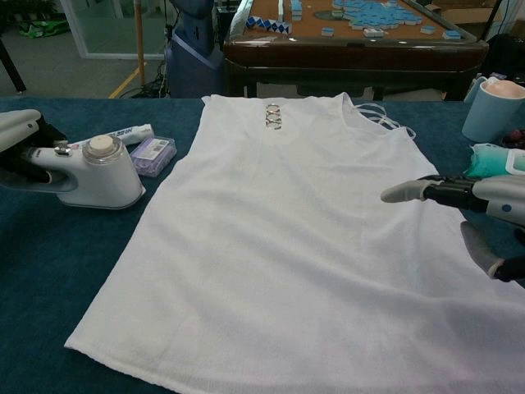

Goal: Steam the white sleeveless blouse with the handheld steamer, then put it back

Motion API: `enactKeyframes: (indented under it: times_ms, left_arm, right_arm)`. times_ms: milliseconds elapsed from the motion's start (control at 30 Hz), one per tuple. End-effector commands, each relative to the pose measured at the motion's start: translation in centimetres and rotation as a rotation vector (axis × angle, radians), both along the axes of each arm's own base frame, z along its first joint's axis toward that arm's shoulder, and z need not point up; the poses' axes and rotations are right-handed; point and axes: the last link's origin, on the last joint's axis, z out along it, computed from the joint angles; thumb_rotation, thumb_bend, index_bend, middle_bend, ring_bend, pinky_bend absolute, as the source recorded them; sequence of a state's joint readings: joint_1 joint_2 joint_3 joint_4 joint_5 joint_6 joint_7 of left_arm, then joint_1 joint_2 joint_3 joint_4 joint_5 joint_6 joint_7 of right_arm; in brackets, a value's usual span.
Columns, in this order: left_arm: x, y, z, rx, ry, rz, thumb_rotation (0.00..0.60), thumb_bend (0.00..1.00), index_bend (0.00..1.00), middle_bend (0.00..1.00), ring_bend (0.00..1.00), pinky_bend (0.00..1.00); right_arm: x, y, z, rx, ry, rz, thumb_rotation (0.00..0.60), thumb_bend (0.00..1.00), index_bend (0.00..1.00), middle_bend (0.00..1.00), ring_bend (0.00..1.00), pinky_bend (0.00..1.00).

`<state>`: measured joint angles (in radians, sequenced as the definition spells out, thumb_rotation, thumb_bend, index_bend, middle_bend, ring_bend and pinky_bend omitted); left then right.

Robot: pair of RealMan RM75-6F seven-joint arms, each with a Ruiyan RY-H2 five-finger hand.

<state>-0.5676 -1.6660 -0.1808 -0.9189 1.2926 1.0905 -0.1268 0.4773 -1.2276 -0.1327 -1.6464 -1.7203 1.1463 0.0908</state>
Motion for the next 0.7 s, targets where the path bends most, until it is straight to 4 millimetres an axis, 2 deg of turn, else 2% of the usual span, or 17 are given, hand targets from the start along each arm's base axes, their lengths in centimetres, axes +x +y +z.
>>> enactKeyframes:
  times_ms: [33,233,300,400,500,633,700]
  left_arm:
    - [-0.3,-0.4,0.1,-0.006,-0.010,0.008,0.600,0.26,0.85,0.76,0.66,0.55]
    - [-0.2,-0.9,-0.2,-0.038,-0.018,0.020,0.600,0.25,0.82,0.75,0.64,0.54]
    - [-0.2,-1.0,-0.4,-0.065,-0.020,0.039,0.600,0.25,0.74,0.71,0.62,0.52]
    - [0.0,-1.2,-0.5,-0.092,-0.024,0.059,0.600,0.25,0.52,0.61,0.56,0.48]
    - [0.1,-1.4,-0.5,-0.118,-0.011,0.068,0.600,0.24,0.33,0.45,0.43,0.44]
    - [0.3,-1.6,-0.3,-0.135,0.007,0.073,0.600,0.17,0.09,0.12,0.13,0.31]
    - [0.5,-1.7,0.0,-0.129,0.002,0.070,0.600,0.16,0.03,0.04,0.06,0.26]
  right_arm:
    - [0.7,-0.7,1.6,-0.060,-0.015,0.015,0.600,0.80,0.00,0.09,0.00,0.01]
    - [1.3,-1.9,4.7,-0.175,-0.020,0.013,0.600,0.73,0.00,0.09,0.00,0.01]
    - [1.3,-1.9,5.4,-0.200,-0.020,0.008,0.600,0.72,0.00,0.09,0.00,0.02]
    - [1.2,-1.8,6.0,-0.212,-0.018,-0.004,0.599,0.71,0.00,0.09,0.00,0.02]
    - [0.9,-1.7,6.2,-0.214,-0.010,-0.013,0.600,0.71,0.00,0.09,0.00,0.01]
    - [0.6,-1.7,6.5,-0.220,-0.009,-0.021,0.599,0.71,0.00,0.09,0.00,0.01]
    - [0.5,-1.8,6.7,-0.230,-0.010,-0.022,0.598,0.71,0.00,0.09,0.00,0.01]
